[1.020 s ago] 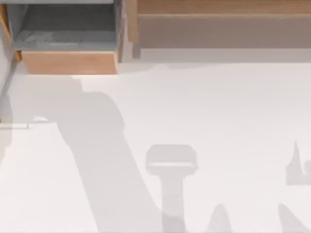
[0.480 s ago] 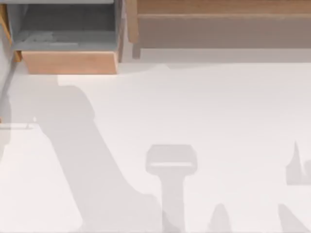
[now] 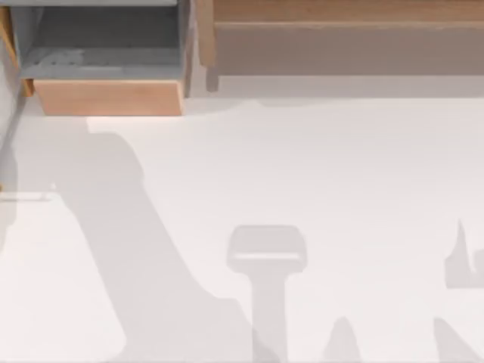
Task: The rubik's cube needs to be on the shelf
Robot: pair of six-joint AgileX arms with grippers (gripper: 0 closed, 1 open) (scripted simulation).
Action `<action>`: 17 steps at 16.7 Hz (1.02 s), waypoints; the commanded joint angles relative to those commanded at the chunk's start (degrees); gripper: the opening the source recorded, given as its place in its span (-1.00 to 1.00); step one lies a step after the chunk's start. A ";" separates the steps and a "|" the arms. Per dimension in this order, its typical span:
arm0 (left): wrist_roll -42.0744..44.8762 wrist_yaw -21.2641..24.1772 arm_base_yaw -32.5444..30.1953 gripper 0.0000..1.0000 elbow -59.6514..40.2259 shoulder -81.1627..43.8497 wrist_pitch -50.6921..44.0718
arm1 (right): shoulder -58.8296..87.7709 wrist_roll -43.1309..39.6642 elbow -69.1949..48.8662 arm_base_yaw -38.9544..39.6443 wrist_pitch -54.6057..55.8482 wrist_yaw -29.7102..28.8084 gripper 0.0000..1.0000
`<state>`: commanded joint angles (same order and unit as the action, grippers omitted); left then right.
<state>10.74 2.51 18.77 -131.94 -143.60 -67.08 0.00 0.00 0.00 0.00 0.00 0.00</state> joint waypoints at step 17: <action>0.00 0.00 0.00 -1.00 0.00 0.00 0.00 | 0.00 0.00 0.00 0.00 0.00 0.00 1.00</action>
<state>10.74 2.51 18.77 -131.94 -143.60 -67.08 0.00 0.00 0.00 0.00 0.00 0.00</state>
